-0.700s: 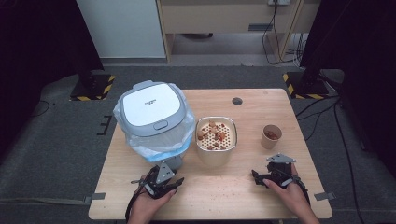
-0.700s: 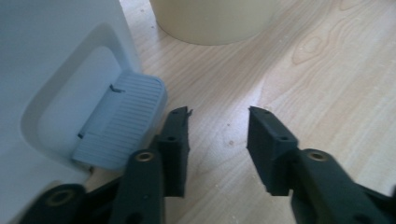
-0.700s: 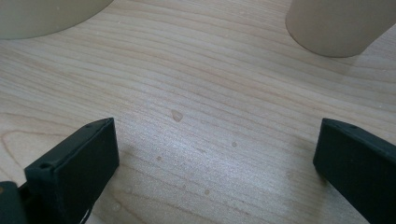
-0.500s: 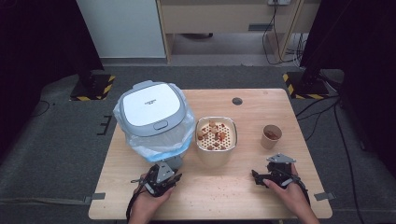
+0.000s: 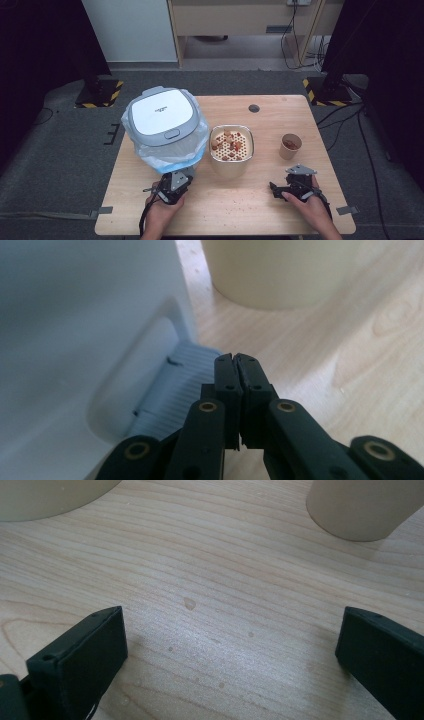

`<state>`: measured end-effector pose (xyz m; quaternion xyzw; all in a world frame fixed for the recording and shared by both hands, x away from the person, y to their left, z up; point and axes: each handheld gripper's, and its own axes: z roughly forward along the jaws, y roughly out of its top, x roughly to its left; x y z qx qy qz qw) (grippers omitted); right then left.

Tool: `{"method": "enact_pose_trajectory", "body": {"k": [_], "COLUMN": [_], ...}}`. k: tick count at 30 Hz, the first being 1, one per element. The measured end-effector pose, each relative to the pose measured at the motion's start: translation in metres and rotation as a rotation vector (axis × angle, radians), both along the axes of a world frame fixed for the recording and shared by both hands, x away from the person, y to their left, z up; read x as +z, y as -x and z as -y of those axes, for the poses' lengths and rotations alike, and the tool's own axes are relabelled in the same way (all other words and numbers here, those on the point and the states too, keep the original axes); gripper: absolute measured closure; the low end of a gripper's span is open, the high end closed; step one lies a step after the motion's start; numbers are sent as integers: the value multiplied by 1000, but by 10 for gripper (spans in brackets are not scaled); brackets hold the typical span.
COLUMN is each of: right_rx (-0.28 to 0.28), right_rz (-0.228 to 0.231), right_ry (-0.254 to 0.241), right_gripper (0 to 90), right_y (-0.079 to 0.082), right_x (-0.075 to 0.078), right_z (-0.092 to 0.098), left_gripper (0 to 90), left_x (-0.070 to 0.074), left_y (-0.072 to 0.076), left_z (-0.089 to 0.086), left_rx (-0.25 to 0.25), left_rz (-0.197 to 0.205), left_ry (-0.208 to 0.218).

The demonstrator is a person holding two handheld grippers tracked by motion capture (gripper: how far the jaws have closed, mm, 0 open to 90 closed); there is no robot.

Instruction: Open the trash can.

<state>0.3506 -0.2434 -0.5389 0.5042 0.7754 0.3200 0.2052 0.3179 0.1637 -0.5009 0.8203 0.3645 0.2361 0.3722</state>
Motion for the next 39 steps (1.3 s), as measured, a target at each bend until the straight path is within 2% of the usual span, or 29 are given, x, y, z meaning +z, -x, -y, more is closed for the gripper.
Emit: {"method": "enact_pose_trajectory", "body": {"k": [1,2,3,4,5,6,11,16,20,24,26,32,39], "right_rx": [-1,0,0,0,0,0,0,0,3,6,6,5,2], "right_rz": [-1,-2,-1,-1,-1,-2,-1,-2,-2,0,0,1,0], "right_ry": [-2,-2,-2,-2,-2,-2,-2,-3,-3,-2,-1,0,-1], "right_gripper": [6,6,6,6,6,6,6,6,6,6,6,6,6], "right_y": [0,0,0,0,0,0,0,0,0,1,1,1,1], "right_x": [0,0,0,0,0,0,0,0,0,0,0,0,0], "right_z": [0,0,0,0,0,0,0,0,0,0,0,0,0], "left_gripper": [883,887,890,890,890,890,889,889,884,882,882,883,886], "left_x": [0,2,1,1,-1,-2,-4,-7,-9,-12,-12,-14,-18], "left_y": [0,-4,-5,-5,-3,-3,-5,-10,-12,-11,-11,-13,-16], "left_z": [1,-3,-3,-3,0,0,-3,-4,-3,-3,-2,-4,-5], "left_rx": [16,-18,-20,-20,14,23,38,46,54,61,39,58,52], "left_rz": [3,36,38,38,8,6,16,8,28,28,38,8,-12], "left_ry": [10,-43,-52,-52,-12,-13,-26,-35,-55,-55,-88,-43,-53]}}
